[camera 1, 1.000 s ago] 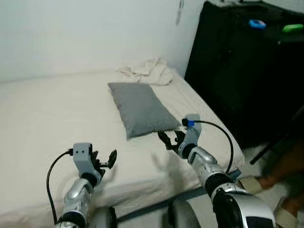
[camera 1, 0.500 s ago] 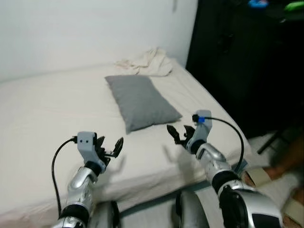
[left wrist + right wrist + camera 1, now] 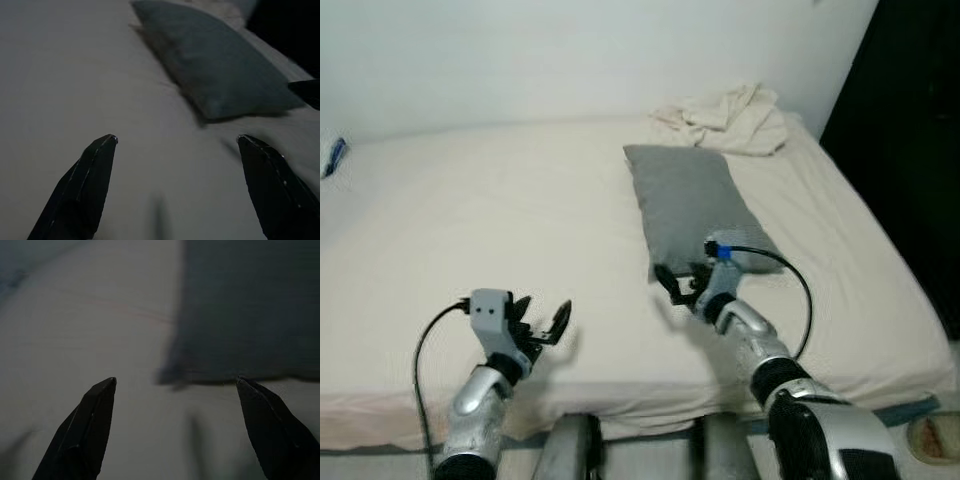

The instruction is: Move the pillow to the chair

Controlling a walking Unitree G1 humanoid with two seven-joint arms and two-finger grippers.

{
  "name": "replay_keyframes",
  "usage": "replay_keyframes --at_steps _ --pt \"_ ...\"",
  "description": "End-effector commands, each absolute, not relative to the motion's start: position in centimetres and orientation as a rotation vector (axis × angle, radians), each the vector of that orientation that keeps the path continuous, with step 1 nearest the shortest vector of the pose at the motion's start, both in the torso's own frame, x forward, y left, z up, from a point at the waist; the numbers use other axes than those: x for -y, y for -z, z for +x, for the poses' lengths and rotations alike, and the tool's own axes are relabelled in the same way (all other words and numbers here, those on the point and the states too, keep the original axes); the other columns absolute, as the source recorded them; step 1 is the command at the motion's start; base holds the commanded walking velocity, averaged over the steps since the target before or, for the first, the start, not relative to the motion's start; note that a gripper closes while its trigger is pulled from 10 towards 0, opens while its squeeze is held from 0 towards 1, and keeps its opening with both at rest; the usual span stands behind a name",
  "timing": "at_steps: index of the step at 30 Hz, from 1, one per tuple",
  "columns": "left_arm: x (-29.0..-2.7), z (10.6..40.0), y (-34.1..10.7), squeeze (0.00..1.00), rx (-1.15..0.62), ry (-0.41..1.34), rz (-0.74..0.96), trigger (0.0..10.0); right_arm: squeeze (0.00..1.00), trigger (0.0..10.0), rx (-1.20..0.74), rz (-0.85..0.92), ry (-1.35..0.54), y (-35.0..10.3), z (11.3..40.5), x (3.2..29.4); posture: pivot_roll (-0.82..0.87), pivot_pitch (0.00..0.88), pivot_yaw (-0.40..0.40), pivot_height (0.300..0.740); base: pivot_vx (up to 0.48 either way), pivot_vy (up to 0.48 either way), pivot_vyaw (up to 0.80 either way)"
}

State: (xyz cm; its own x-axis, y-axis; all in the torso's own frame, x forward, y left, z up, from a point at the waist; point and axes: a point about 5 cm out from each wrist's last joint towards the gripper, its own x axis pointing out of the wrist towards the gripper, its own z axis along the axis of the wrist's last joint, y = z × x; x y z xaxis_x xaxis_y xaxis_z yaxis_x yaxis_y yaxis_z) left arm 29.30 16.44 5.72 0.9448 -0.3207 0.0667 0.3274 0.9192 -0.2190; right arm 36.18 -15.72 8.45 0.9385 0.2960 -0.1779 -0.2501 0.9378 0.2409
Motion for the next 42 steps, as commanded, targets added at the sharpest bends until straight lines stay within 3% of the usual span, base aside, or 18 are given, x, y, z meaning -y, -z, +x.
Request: replay_keyframes --at_steps 1,9,19,20,21,22,23,29,34,35,36,37,42 --pt "-16.7 28.6 -4.8 0.00 -0.022 0.332 -0.226 10.0 0.00 10.0 -0.254 0.229 -0.266 -7.5 35.7 15.6 0.00 0.220 0.042 0.585 0.000 0.000 0.00" --pt "-15.8 27.9 -5.2 0.00 -0.025 0.386 -0.221 10.0 0.00 10.0 -0.232 0.305 -0.160 -7.6 35.7 17.8 0.02 0.261 0.068 0.585 0.000 0.000 0.00" --pt "-16.6 25.0 -8.4 0.00 0.015 0.430 -0.198 10.0 0.00 10.0 -0.085 0.629 -0.100 -9.2 36.1 20.0 0.14 0.441 0.165 0.585 0.000 0.000 0.00" --pt "-17.0 24.1 -9.1 0.00 0.015 0.429 -0.190 10.0 0.20 10.0 -0.032 0.678 -0.068 -9.8 36.2 20.9 0.16 0.467 0.182 0.585 0.000 0.000 0.00" --pt "-17.1 23.8 -9.3 0.00 0.016 0.429 -0.188 10.0 0.20 10.0 -0.015 0.691 -0.059 -10.0 36.2 21.2 0.16 0.467 0.182 0.585 0.000 0.000 0.00" --pt "-17.3 23.5 -9.5 0.00 0.014 0.429 -0.187 10.0 0.82 10.0 0.001 0.701 -0.049 -10.1 36.2 21.5 0.17 0.483 0.192 0.585 0.000 0.000 0.00" --pt "-17.3 23.3 -9.6 0.00 0.009 0.430 -0.184 10.0 1.00 10.0 0.022 0.728 -0.039 -10.4 36.2 21.9 0.18 0.490 0.197 0.585 0.000 0.000 0.00" --pt "-17.4 21.6 -10.8 0.00 -0.018 0.435 -0.187 10.0 1.00 10.0 0.137 0.793 0.005 -11.7 36.1 24.5 0.21 0.531 0.229 0.585 0.000 0.000 0.00" --pt "-17.1 20.8 -11.6 0.00 -0.048 0.446 -0.196 10.0 1.00 10.0 0.184 0.774 -0.068 -12.8 36.4 24.4 0.22 0.565 0.252 0.585 0.000 0.000 0.00" --pt "-17.0 20.7 -11.7 0.00 -0.056 0.448 -0.201 10.0 0.93 10.0 0.194 0.767 -0.081 -13.1 36.5 24.4 0.22 0.565 0.252 0.585 0.000 0.000 0.00" --pt "-16.9 20.5 -11.7 0.00 -0.063 0.451 -0.203 10.0 0.30 10.0 0.209 0.764 -0.095 -13.5 36.6 24.4 0.23 0.571 0.260 0.585 0.000 0.000 0.00" --pt "-16.7 20.2 -11.7 0.00 -0.075 0.460 -0.203 10.0 0.00 10.0 0.203 0.702 -0.078 -14.2 37.0 24.5 0.23 0.577 0.266 0.585 0.000 0.000 0.00" --pt "-16.4 19.7 -11.8 0.00 -0.099 0.466 -0.215 10.0 0.00 10.0 0.196 0.628 -0.089 -15.6 37.6 24.3 0.24 0.589 0.274 0.585 0.000 0.000 0.00"
